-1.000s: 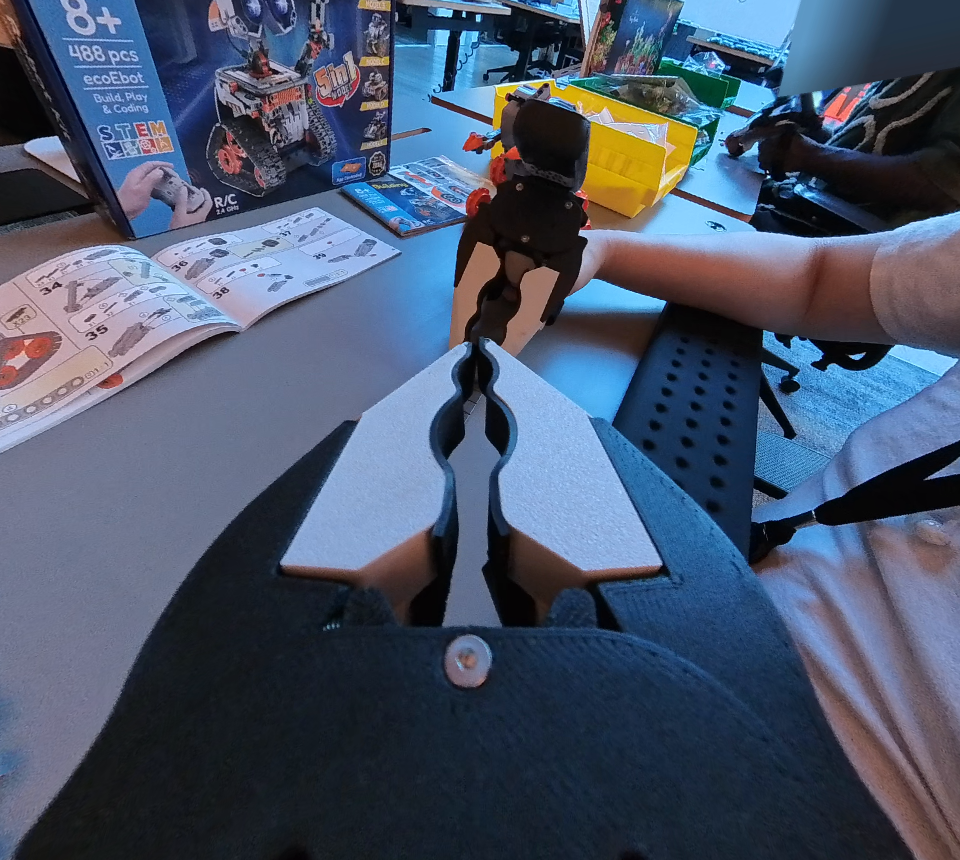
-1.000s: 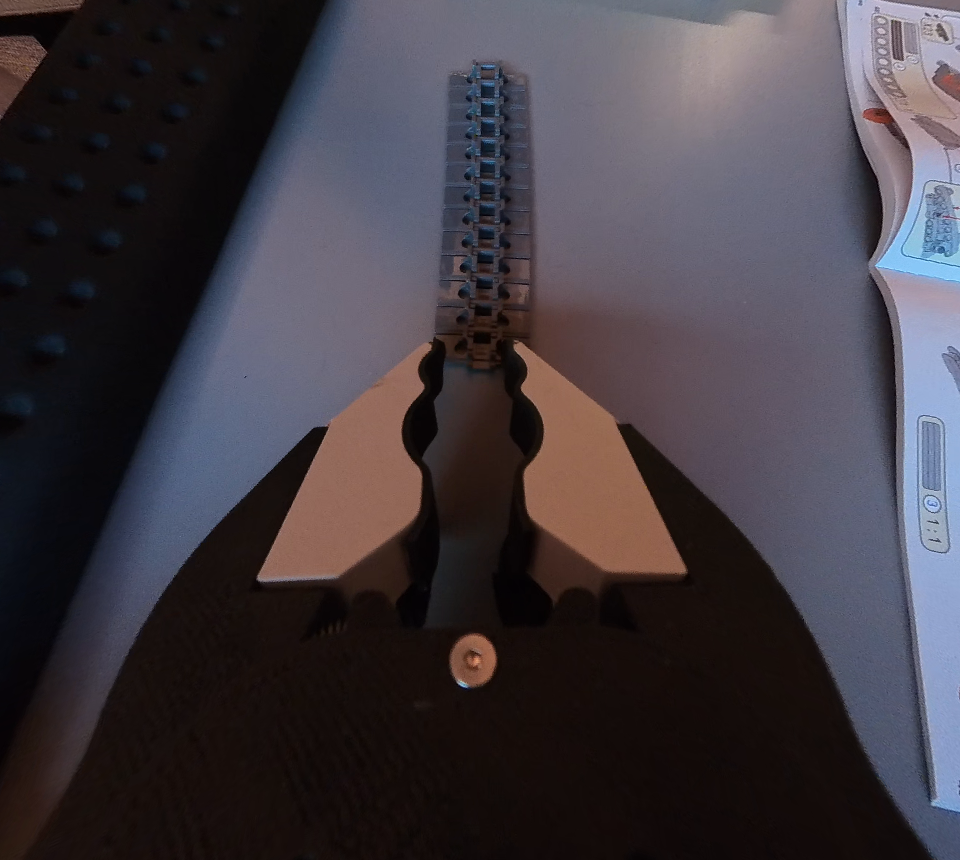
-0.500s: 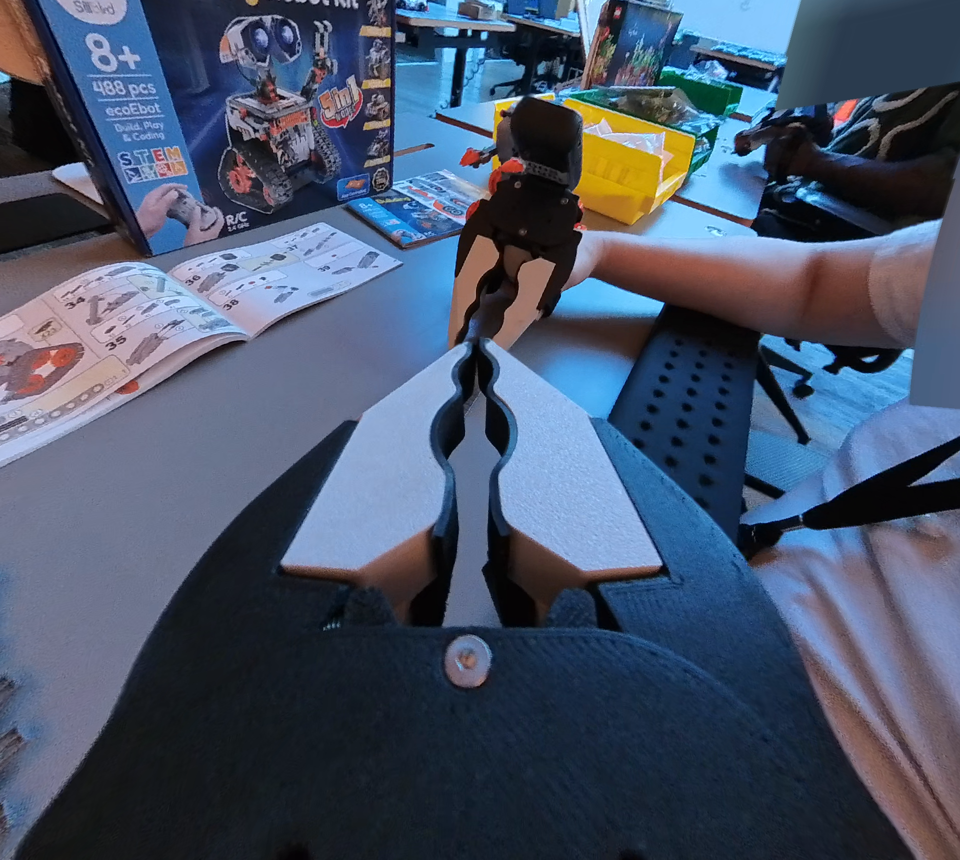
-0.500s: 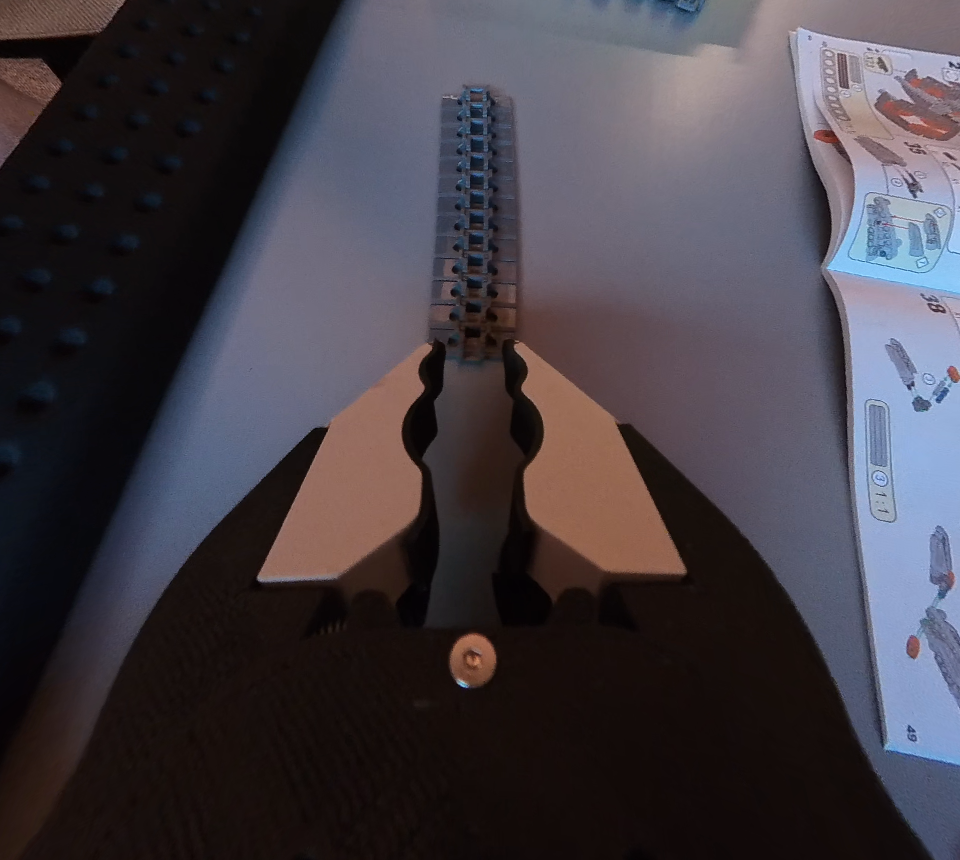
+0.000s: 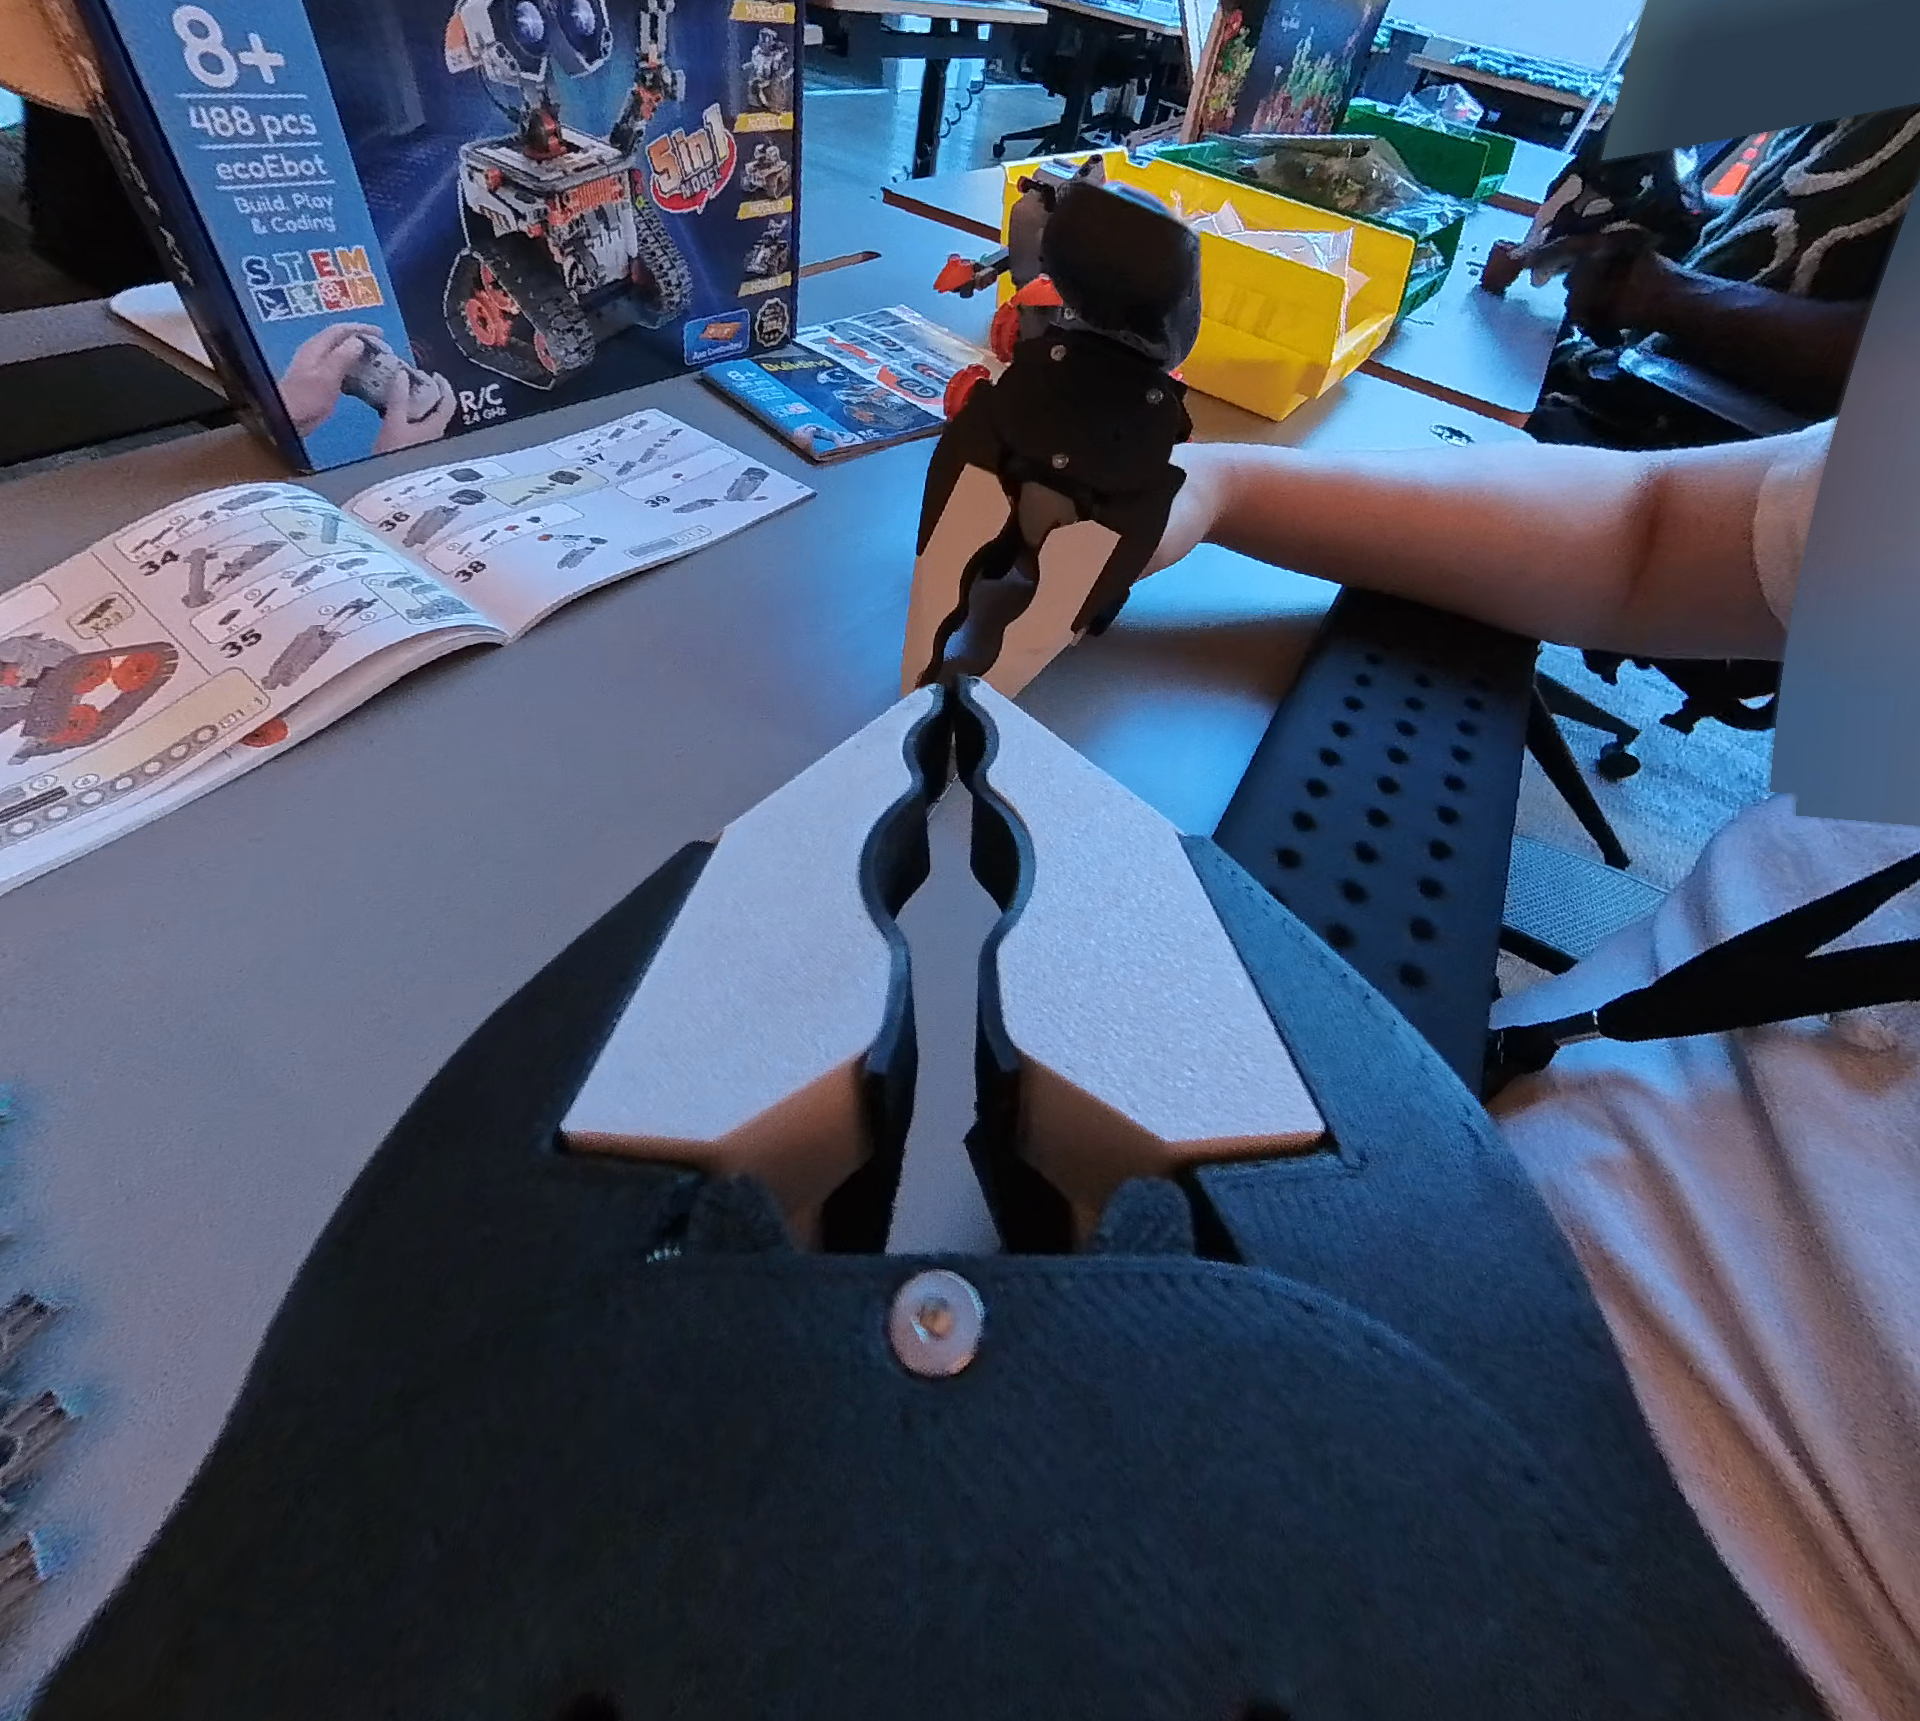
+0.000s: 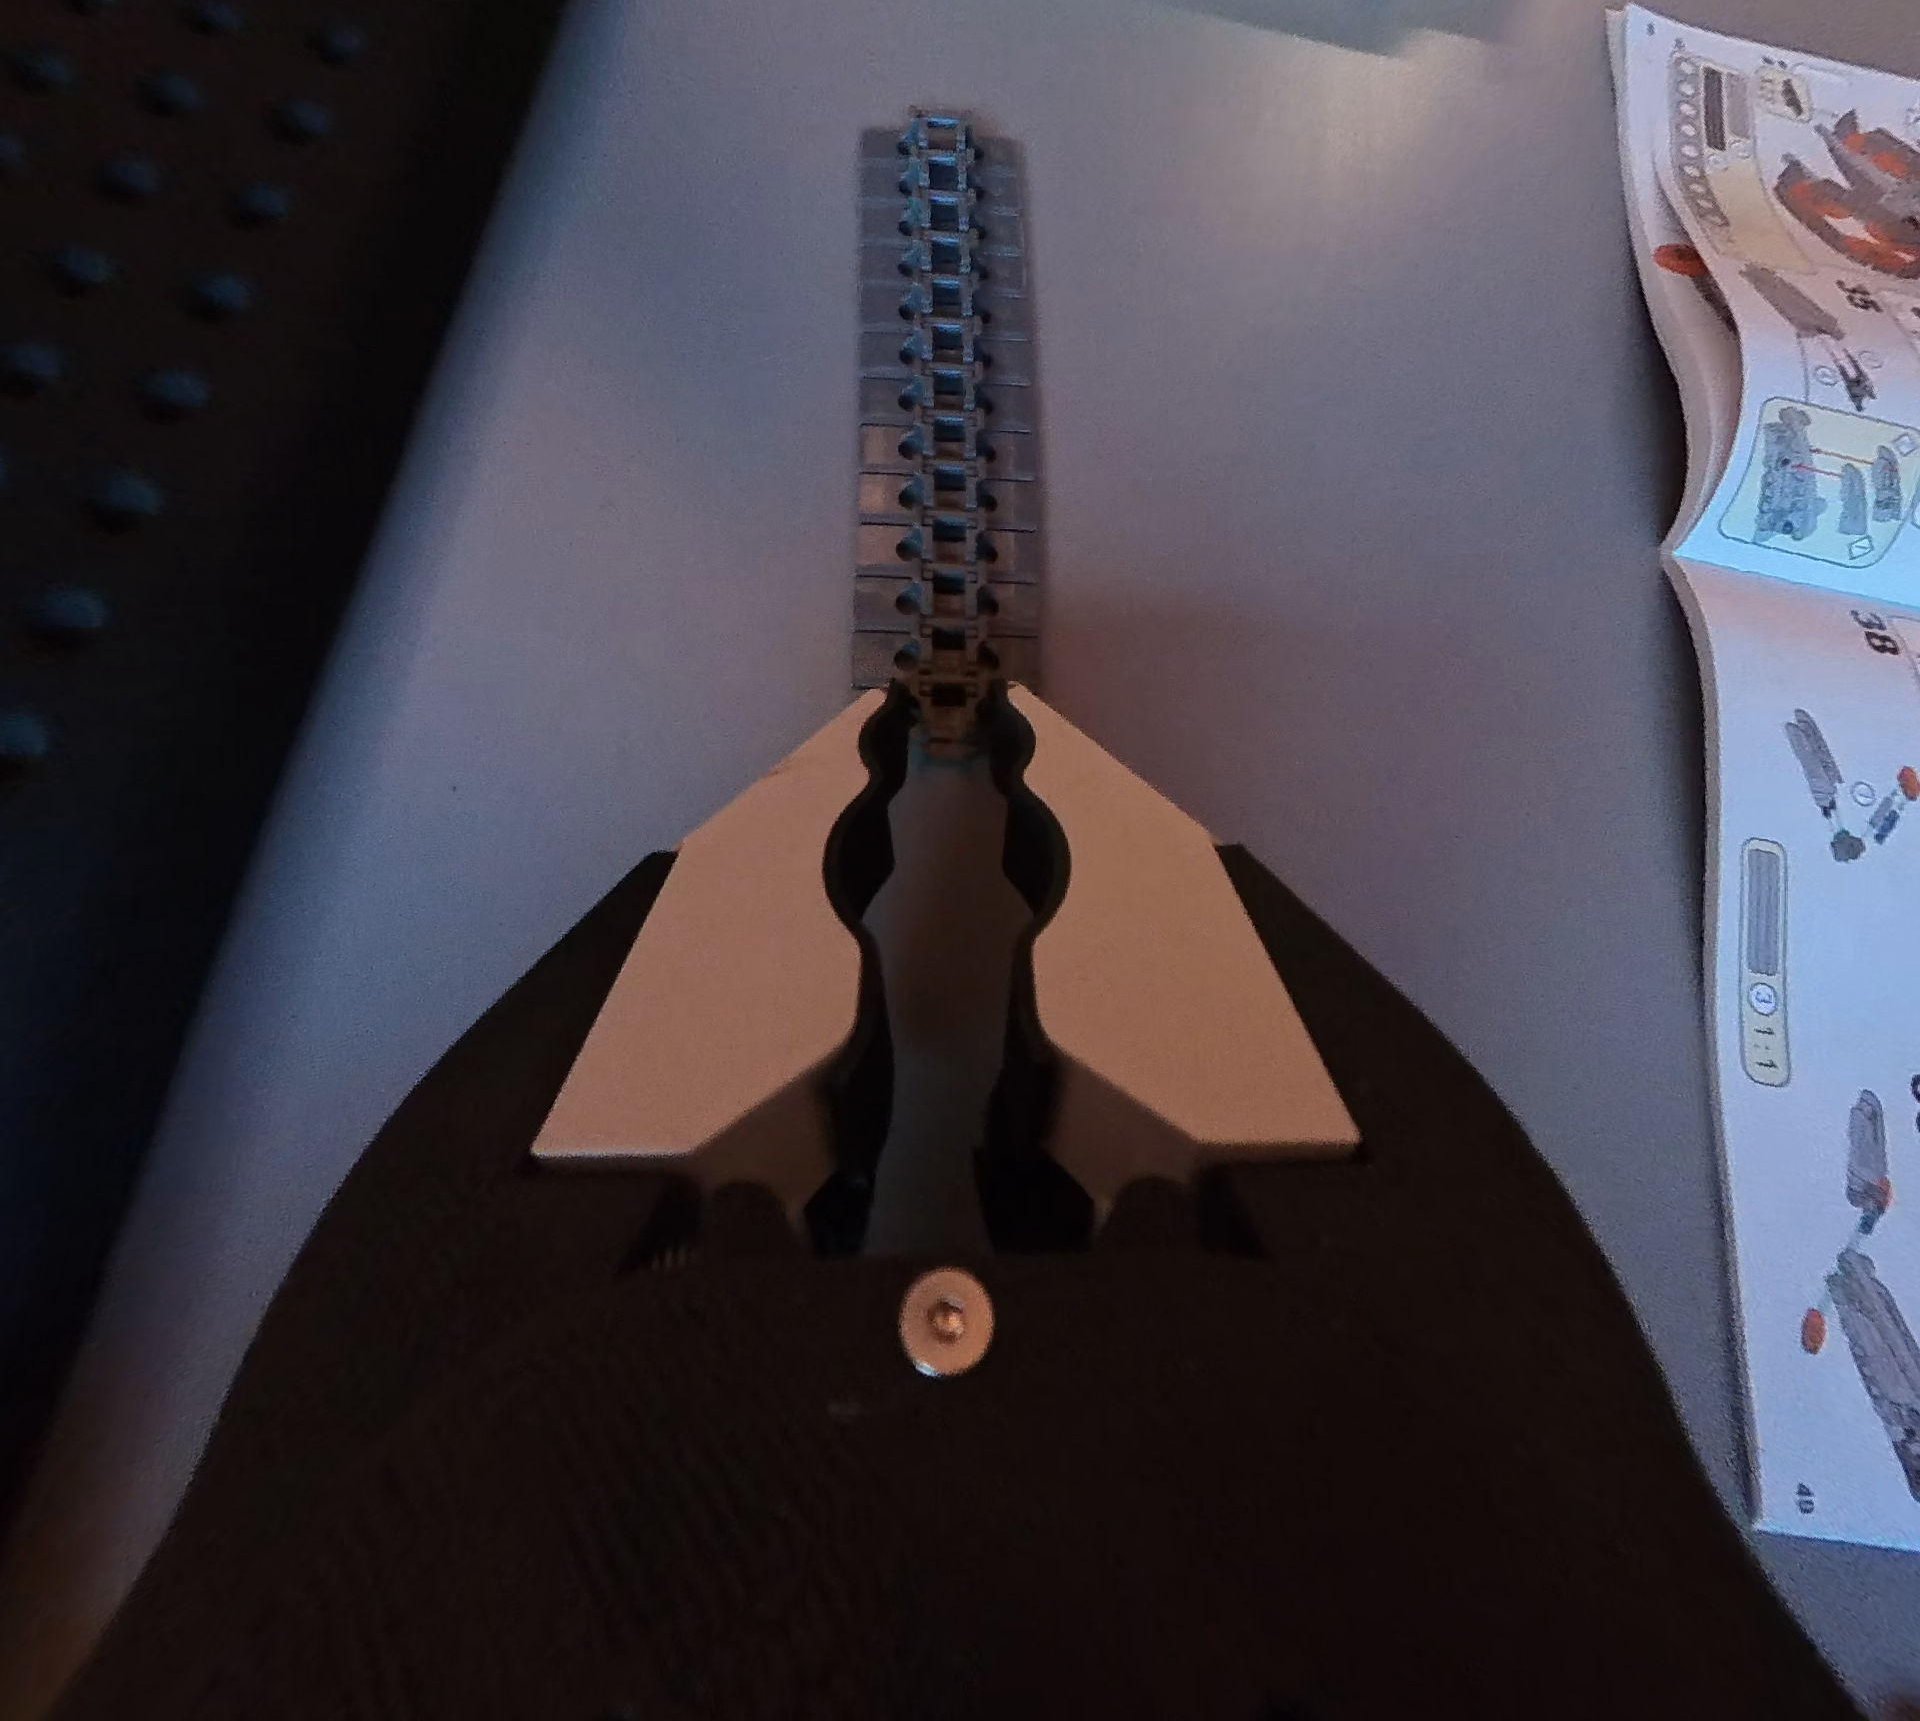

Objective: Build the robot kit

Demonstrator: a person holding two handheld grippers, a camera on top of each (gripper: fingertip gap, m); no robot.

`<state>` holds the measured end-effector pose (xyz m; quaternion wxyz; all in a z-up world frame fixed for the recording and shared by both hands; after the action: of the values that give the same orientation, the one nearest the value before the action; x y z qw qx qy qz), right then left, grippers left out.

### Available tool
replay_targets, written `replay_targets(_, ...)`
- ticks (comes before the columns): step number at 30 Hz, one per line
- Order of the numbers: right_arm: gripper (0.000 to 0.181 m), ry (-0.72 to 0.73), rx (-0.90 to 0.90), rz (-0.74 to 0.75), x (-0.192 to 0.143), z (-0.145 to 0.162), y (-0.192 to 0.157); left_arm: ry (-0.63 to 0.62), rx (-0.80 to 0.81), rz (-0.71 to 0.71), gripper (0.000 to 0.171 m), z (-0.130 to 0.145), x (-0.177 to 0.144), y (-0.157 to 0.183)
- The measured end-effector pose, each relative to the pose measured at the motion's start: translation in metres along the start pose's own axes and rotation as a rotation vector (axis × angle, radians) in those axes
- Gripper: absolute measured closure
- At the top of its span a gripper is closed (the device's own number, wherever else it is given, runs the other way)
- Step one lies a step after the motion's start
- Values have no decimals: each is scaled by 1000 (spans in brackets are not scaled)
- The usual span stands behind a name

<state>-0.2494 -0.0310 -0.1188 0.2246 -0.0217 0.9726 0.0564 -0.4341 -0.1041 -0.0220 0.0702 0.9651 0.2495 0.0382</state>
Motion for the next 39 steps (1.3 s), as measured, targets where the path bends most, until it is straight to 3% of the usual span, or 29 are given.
replay_targets(10,168,6,77,-12,3,0,1,-16,12,-18,171,2,-4,-3)
replay_targets(18,168,-73,68,-15,4,-3,0,-45,63,-75,171,-8,-21,-13)
replay_targets(21,167,-42,91,-3,4,-2,0,-119,161,-223,171,-22,-50,-33)
replay_targets(24,167,21,66,-23,2,1,-1,-205,161,-386,155,-31,-82,-53)
replay_targets(28,156,48,-13,23,-1,-2,5,-490,138,-539,148,-4,-109,-73)
replay_targets(34,156,46,-31,34,-2,-2,6,-693,144,-577,153,36,-98,-100)
replay_targets(39,159,55,-93,63,-6,-6,6,-717,43,-618,145,42,-78,-127)
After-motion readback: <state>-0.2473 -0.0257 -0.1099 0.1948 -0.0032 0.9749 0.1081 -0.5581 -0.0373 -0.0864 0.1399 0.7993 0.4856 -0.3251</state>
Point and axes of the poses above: each gripper's, where its closed fingertips meet, x out along the fingers, z out of its underside, y = z × x across the jaws, the point moved 6 cm from there along -x, back along the fingers, and after that the axes turned 15 degrees about y, right-handed, at the moved point
